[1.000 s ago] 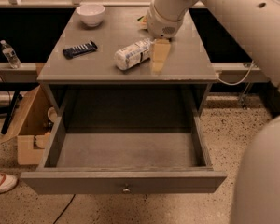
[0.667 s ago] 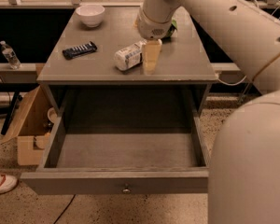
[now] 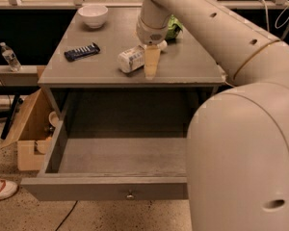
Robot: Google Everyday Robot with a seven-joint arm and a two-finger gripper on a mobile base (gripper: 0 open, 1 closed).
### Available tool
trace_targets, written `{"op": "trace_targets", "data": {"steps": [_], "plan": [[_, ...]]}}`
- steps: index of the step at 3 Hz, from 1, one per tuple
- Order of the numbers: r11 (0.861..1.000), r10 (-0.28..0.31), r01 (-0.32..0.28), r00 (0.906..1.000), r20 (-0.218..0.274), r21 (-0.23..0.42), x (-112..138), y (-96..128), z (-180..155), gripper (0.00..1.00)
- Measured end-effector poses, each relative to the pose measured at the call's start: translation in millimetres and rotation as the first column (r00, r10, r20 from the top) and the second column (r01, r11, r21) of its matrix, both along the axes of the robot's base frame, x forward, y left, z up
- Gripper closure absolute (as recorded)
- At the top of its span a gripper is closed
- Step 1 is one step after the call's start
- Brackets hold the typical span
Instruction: Place blue plastic bottle into top drawer
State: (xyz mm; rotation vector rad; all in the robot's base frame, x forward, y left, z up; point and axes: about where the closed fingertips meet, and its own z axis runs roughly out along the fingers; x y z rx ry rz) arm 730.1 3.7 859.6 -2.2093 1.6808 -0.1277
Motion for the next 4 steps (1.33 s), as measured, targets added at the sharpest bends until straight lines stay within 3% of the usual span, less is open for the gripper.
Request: {"op": "trace_targets", "data": {"steps": [1, 2, 4], "plan": [[1.000, -0.008, 0.008, 0.9998, -0.015, -0.018, 7.8, -3.4, -10.2, 0.16], [0.999, -0.025, 0.024, 0.9995, -0.021, -0.031, 12.3, -17.2, -13.0, 0.46], [1.000, -0.017, 0.017, 0.9996, -0.022, -0.020, 0.6, -27.0, -7.8, 0.93]]}}
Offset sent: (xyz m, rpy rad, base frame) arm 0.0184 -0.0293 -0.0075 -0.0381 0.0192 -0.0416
